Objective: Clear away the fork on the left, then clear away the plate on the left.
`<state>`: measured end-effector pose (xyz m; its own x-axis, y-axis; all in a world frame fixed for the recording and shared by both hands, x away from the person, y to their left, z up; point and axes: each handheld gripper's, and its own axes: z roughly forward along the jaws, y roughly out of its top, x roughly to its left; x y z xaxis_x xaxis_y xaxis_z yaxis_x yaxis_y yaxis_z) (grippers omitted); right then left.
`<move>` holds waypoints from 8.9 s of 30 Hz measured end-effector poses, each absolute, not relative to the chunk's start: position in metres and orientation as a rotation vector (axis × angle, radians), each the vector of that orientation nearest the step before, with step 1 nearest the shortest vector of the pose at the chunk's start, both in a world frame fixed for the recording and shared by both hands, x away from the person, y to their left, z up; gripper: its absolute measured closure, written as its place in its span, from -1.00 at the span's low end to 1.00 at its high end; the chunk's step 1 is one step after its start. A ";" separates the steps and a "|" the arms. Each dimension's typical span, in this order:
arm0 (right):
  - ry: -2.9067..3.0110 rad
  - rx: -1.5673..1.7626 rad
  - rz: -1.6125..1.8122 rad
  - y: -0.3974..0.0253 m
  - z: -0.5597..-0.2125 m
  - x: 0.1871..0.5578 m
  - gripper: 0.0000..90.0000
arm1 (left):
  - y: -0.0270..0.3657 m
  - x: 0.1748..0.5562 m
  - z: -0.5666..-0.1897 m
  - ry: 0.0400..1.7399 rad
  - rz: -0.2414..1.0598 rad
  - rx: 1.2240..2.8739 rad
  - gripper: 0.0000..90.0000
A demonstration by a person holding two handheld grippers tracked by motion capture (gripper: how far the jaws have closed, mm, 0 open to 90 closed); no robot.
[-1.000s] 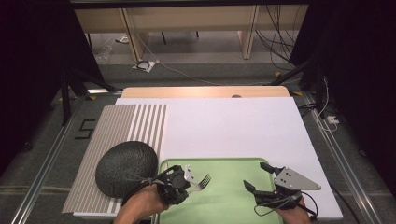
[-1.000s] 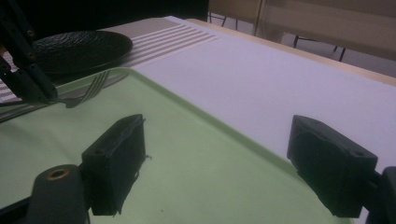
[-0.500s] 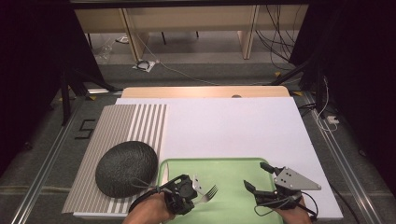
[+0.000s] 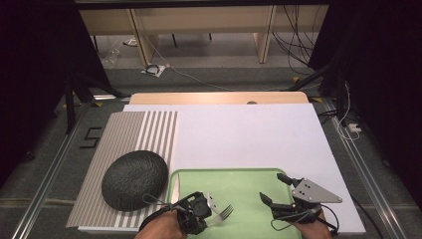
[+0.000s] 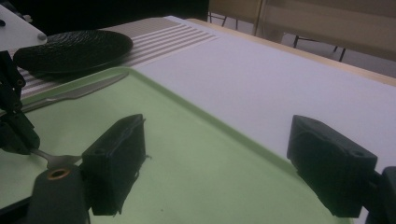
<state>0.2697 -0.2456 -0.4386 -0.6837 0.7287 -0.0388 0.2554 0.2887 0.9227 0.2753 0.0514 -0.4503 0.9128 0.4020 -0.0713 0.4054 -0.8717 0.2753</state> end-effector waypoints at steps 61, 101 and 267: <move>2.110 0.876 1.379 -0.245 -0.439 0.270 -0.55 | 0.057 0.280 -0.464 0.519 0.104 2.659 0.99; 2.111 0.873 1.386 -0.245 -0.438 0.269 -0.54 | 0.096 0.307 -0.466 0.730 0.179 2.594 0.99; 2.090 0.884 1.400 -0.247 -0.437 0.269 -0.55 | 0.274 0.259 -0.455 1.637 0.437 1.607 -0.63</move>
